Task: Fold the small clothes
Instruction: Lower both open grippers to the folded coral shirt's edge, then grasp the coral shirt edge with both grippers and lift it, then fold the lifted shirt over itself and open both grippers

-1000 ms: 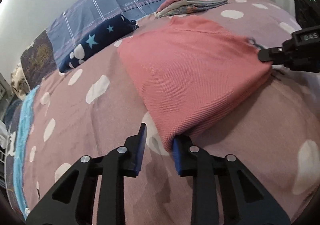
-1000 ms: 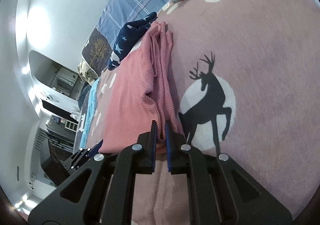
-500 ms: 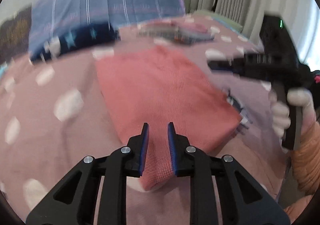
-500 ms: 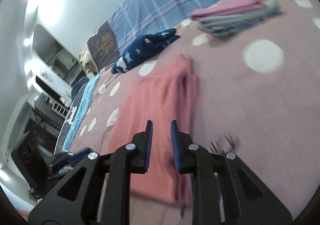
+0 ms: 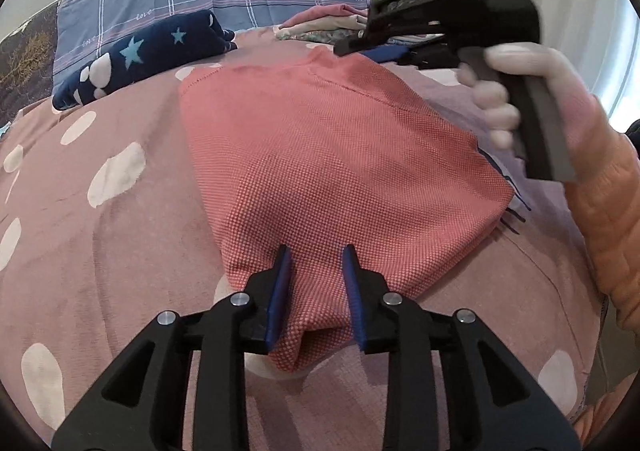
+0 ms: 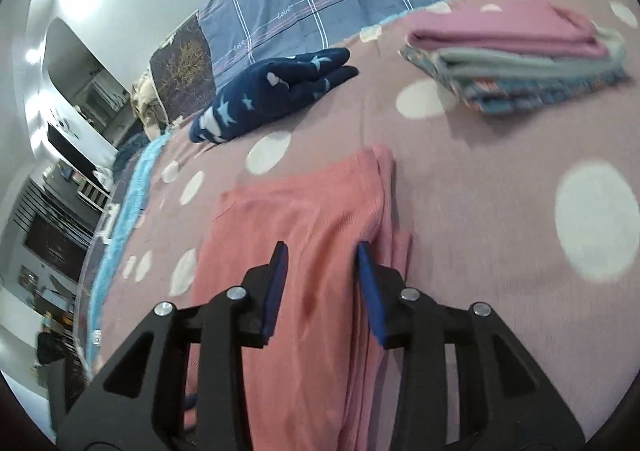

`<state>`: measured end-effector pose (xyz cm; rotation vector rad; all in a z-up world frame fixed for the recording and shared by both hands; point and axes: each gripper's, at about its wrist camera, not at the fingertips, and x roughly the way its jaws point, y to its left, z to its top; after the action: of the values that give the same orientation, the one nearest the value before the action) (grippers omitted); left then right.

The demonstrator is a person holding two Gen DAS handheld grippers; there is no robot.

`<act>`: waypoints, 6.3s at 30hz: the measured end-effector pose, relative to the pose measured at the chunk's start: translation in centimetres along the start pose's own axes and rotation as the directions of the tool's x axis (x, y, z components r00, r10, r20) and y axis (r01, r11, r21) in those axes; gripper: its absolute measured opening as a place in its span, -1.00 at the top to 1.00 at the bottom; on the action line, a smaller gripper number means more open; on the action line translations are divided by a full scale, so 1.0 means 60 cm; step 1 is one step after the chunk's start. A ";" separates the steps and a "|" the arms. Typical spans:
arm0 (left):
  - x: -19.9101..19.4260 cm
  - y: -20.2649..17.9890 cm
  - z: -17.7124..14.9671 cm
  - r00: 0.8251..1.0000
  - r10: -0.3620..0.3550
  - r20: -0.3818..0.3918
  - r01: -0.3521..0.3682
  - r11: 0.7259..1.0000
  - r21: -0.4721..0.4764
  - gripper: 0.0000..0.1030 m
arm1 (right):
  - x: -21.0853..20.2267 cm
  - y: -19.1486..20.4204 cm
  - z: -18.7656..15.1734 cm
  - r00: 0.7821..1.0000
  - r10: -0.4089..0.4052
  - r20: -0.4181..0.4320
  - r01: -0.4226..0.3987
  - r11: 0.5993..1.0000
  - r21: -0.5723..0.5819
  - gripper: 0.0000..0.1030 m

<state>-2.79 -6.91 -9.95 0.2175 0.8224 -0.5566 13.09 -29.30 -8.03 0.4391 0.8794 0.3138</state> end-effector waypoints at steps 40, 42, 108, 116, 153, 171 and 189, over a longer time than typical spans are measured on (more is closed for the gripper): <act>-0.031 0.024 -0.002 0.996 0.091 0.007 -0.091 0.994 -0.053 -0.33 | -0.113 0.023 -0.139 0.999 0.008 0.044 0.001 0.978 -0.211 0.09; -0.032 0.023 0.007 0.996 0.084 0.016 -0.083 0.996 -0.044 -0.34 | -0.110 0.013 -0.126 0.999 -0.004 0.036 0.011 0.982 -0.187 0.01; 0.114 0.099 0.187 0.995 -0.060 0.081 0.059 0.998 0.004 0.38 | 0.029 -0.009 -0.034 0.978 0.185 -0.091 -0.194 0.976 -0.098 0.48; 0.006 0.045 0.201 0.973 -0.008 0.230 -0.010 0.997 0.077 0.41 | -0.097 0.070 -0.050 0.980 0.171 0.100 -0.140 0.955 -0.262 0.51; 0.078 -0.624 0.478 0.849 -0.474 0.231 0.304 0.798 0.520 0.51 | -0.691 -0.271 -0.050 0.694 -0.492 0.525 0.467 0.863 0.191 0.54; 0.404 -0.612 0.488 0.979 -0.199 0.033 0.159 0.861 0.482 -0.05 | -0.548 -0.569 -0.006 0.665 -0.729 0.166 0.572 0.639 0.515 0.02; 0.371 -0.566 0.380 0.967 -0.256 -0.018 0.238 0.867 0.438 -0.10 | -0.498 -0.548 -0.171 0.681 -0.723 0.115 0.543 0.604 0.584 -0.21</act>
<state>5.22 -52.75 -10.31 0.5167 0.6797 -0.9872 -10.25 -68.42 -9.93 0.6068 0.7078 -0.6936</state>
